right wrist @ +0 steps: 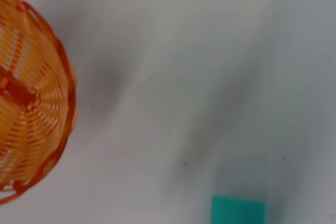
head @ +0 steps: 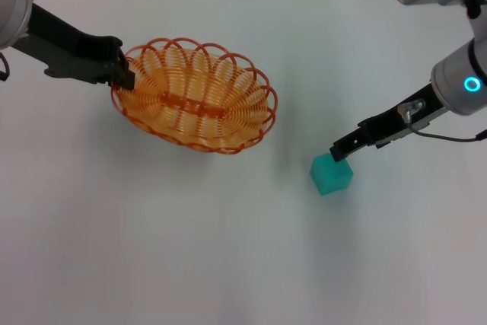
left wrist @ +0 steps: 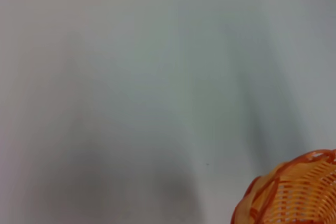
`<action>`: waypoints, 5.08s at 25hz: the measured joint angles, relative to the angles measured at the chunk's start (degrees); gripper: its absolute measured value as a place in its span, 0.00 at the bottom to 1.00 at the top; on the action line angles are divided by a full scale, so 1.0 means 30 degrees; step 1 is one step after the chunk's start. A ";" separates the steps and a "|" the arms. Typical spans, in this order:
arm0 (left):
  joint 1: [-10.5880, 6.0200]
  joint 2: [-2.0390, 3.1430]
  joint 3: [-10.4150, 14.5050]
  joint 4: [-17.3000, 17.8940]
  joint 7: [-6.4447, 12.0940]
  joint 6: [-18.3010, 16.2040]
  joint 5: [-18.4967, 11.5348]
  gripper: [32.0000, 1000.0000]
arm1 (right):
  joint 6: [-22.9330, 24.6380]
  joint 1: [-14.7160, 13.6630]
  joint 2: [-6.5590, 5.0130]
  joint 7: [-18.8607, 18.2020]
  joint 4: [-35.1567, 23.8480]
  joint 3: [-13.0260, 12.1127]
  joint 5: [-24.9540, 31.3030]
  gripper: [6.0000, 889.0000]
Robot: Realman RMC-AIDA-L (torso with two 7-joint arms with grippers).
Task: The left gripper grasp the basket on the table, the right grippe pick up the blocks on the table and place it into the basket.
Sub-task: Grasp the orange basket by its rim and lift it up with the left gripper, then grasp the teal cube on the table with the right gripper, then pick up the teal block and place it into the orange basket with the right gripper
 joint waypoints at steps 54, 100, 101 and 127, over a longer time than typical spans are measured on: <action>-0.0231 0.0057 0.0221 -0.0135 -0.0070 0.0326 -0.1059 0.06 | -0.6739 0.5400 0.0400 -0.3102 1.2421 -0.0716 0.0895 1.00; 0.0059 0.0123 0.0046 -0.0605 0.0122 0.0523 -0.1056 0.05 | -0.5007 0.2413 0.0426 0.0082 0.5456 -0.3145 0.0836 0.63; 0.0100 0.0130 0.0045 -0.0606 0.0124 0.0563 -0.1056 0.05 | -0.4826 0.2130 0.0406 0.0357 0.4680 -0.3331 0.0823 0.63; 0.0220 0.0144 0.0014 -0.0632 0.0189 0.0696 -0.1057 0.05 | -0.0303 -0.1619 -0.0297 0.1635 -1.1930 0.0823 -0.0519 0.58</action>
